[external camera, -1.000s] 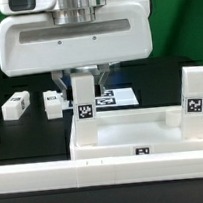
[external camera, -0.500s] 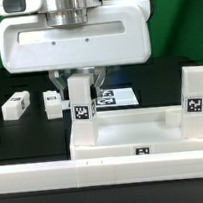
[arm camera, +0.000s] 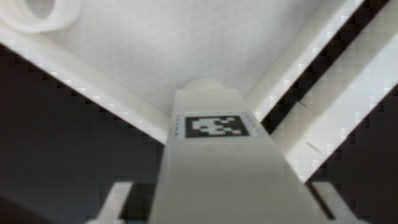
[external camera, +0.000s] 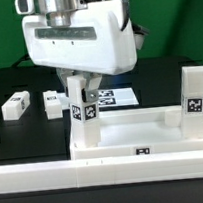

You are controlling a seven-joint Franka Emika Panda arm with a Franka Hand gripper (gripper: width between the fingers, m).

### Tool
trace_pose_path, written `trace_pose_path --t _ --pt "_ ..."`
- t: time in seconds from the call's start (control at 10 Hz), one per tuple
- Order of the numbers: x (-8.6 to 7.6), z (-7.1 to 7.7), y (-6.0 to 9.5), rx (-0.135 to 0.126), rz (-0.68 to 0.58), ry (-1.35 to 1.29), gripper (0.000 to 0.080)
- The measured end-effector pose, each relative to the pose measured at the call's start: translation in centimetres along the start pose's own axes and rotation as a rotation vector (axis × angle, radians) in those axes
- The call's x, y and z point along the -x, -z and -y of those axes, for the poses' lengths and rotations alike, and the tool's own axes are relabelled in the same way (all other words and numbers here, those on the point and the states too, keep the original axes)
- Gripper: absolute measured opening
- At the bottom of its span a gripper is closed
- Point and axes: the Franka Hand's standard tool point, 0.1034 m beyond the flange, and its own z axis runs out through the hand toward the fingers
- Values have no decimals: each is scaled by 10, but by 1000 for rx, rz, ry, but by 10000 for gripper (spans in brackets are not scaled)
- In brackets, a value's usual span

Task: Assemble desk

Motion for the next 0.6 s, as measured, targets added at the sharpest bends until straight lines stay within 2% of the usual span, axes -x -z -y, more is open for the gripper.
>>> trace_pose_path --t 0.3,0.4,0.5,0.6 --pt "0 0 0 -4 7 -62 291" --pt "0 0 0 -4 7 -22 380" --pt "-1 1 1 -5 6 13 519" --pt "-1 0 1 -5 6 50 608"
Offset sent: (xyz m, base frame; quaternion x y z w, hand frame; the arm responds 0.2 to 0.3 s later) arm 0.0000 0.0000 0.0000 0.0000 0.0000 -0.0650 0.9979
